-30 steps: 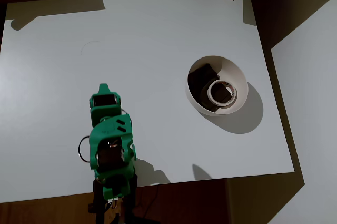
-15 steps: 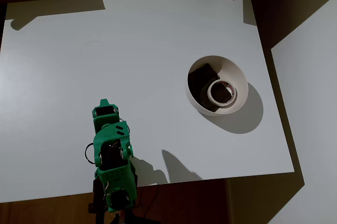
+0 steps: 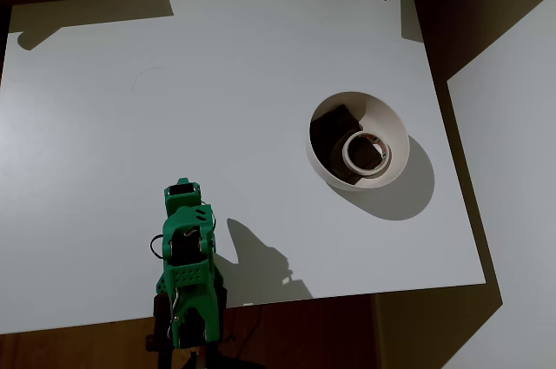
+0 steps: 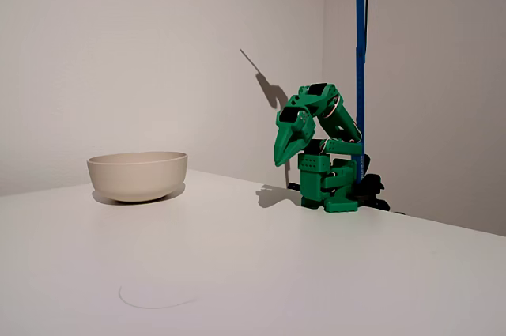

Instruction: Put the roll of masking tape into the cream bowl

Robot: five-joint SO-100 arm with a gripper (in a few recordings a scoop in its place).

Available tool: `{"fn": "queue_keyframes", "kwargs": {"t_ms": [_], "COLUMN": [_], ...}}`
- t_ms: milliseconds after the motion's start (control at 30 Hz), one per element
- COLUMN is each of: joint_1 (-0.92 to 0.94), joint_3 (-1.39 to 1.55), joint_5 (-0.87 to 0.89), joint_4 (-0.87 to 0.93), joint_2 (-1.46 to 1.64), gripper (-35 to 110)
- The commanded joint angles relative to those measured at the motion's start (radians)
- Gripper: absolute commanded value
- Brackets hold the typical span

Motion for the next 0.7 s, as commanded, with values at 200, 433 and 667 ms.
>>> {"fn": "queue_keyframes", "kwargs": {"t_ms": [200, 433, 667], "joint_1": [-0.015, 0.005, 0.005], "joint_3": [0.135, 0.158, 0.158], "joint_5": [0.0, 0.005, 0.003], "joint_4": [0.075, 0.077, 0.077], "joint_2": [0.009, 0.009, 0.009], "gripper": [-8, -8, -1]}}
